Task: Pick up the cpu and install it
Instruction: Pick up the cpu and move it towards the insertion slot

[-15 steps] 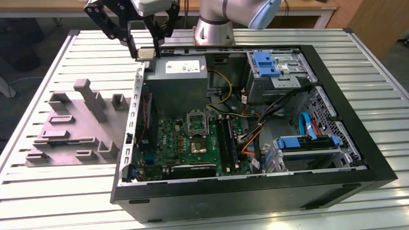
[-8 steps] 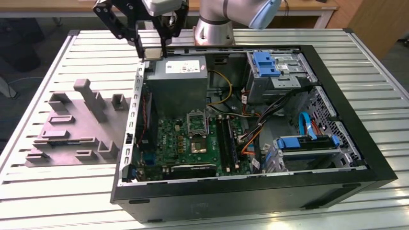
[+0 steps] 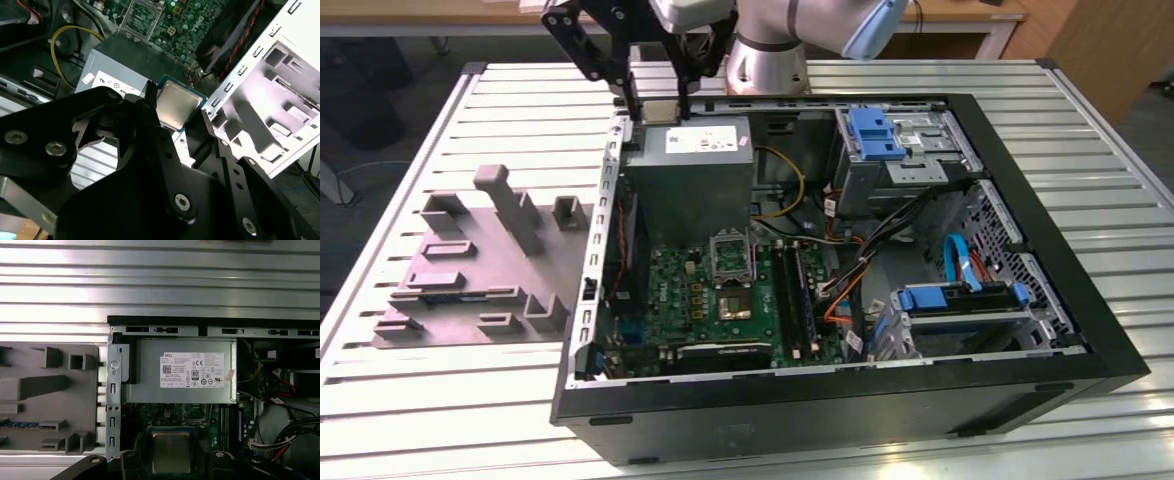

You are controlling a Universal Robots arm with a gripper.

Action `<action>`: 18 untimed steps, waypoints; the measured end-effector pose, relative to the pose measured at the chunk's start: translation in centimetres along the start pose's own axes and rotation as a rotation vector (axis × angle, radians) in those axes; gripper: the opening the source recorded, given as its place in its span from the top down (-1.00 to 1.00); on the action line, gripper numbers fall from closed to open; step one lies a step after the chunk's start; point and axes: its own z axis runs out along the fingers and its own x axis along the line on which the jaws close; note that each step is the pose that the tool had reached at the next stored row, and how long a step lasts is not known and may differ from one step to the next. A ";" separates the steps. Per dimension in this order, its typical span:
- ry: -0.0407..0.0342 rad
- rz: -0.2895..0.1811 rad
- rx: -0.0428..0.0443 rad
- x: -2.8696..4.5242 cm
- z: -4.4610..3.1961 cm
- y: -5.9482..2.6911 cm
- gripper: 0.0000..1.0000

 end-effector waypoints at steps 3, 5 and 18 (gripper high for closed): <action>0.0001 0.000 0.0000 -0.26 0.00 0.00 0.06; 0.0000 0.000 0.0000 -0.26 0.01 0.00 0.06; 0.0017 0.000 0.0000 -3.61 0.36 -0.28 0.06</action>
